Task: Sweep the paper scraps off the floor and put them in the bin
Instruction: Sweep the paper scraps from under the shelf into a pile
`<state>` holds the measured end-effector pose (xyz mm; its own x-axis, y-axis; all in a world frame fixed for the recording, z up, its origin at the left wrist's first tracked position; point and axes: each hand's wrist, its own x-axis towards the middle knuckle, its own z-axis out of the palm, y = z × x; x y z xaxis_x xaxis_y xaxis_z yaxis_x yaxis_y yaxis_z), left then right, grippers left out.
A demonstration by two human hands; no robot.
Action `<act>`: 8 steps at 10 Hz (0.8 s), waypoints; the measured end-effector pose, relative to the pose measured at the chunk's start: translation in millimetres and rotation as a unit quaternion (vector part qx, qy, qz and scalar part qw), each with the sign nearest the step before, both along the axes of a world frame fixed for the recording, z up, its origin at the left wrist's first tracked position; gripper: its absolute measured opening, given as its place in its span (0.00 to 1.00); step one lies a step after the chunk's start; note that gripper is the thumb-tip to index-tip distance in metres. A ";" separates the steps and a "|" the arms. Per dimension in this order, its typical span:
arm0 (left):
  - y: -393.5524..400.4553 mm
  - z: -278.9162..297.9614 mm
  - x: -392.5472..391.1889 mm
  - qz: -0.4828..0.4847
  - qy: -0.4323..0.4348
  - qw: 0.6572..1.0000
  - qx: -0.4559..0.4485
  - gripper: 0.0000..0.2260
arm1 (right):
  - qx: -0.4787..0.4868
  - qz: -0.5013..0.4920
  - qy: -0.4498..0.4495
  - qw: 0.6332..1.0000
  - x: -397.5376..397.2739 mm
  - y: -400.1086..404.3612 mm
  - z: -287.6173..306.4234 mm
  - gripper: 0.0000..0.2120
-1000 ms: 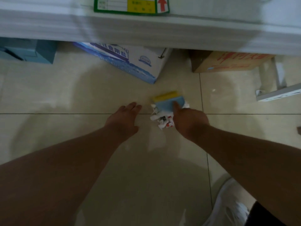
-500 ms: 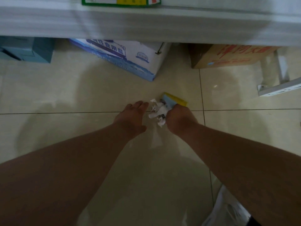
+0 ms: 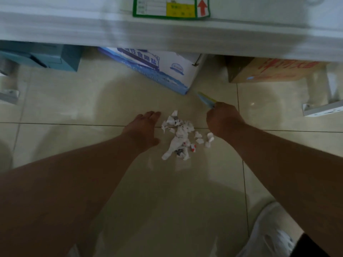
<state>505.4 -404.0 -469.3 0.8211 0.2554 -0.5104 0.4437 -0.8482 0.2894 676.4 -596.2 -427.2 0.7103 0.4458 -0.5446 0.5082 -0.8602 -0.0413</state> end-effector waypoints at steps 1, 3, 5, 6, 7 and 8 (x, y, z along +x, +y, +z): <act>5.7 -1.4 -8.5 0.009 0.006 1.000 0.004 0.48 | 0.013 -0.056 0.029 0.998 -5.9 6.1 -17.4 0.05; 21.9 -5.5 -32.2 0.020 0.025 0.999 0.011 0.50 | 0.051 -0.056 0.095 0.993 -82.9 44.1 -35.0 0.21; 34.1 3.6 -50.9 -0.004 0.035 0.999 0.008 0.50 | 0.059 0.059 0.081 0.993 -153.5 40.0 -21.9 0.21; 41.0 25.4 -59.6 -0.008 0.031 0.999 0.026 0.50 | 0.050 0.068 0.070 0.994 -143.9 39.8 -4.6 0.23; 45.3 61.4 -69.2 0.009 0.014 0.999 0.036 0.50 | 0.022 0.086 0.036 0.995 -121.1 40.7 30.9 0.17; 41.6 109.0 -83.4 0.018 -0.020 0.998 0.057 0.50 | 0.048 0.060 0.014 0.997 -108.6 37.3 77.4 0.11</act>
